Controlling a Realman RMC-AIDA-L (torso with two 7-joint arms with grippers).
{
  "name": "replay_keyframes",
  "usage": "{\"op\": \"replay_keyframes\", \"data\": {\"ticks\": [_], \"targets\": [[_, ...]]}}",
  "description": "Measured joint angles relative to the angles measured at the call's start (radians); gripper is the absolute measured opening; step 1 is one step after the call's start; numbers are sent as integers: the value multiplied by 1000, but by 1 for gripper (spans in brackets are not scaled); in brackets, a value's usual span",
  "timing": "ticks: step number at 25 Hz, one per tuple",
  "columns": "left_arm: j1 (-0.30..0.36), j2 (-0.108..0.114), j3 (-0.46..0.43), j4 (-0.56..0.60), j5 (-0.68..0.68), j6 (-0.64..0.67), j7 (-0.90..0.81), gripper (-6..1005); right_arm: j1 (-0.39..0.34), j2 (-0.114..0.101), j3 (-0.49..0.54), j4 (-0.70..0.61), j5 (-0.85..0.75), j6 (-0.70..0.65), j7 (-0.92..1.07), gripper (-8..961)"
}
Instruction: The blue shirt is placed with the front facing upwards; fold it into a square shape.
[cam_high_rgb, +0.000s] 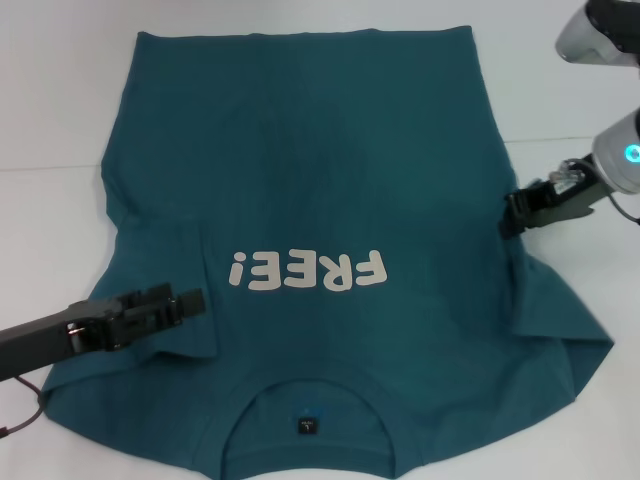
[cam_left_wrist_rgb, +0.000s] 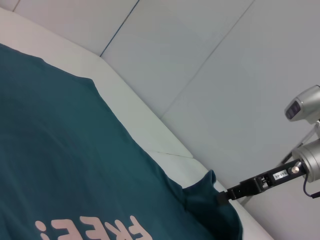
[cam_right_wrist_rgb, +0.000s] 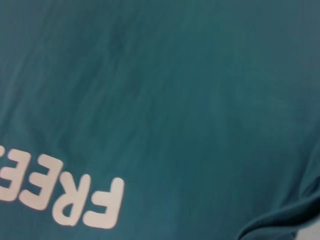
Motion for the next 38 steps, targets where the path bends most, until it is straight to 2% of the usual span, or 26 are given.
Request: {"op": "replay_keyframes", "data": {"ticks": [17,22,28,36,38], "targets": [[-4,0,-13,-22,0,-32,-2,809,5,7,7,38,9,202,97,11],[-3,0,-15,-24,-6,-34,-2,808,28,12,-2,88,5,245,95,10],[-3,0,-14,-24,-7,-37,-2,808,45,28,-68,110,2,251,82,10],[-3,0,-14,-24,-9,-38,-2,808,60,31,-95,110,3,239,83,10],[-3,0,-15,-24,-9,-39,-2,808,61,31,-91,110,7,247,85,66]]}}
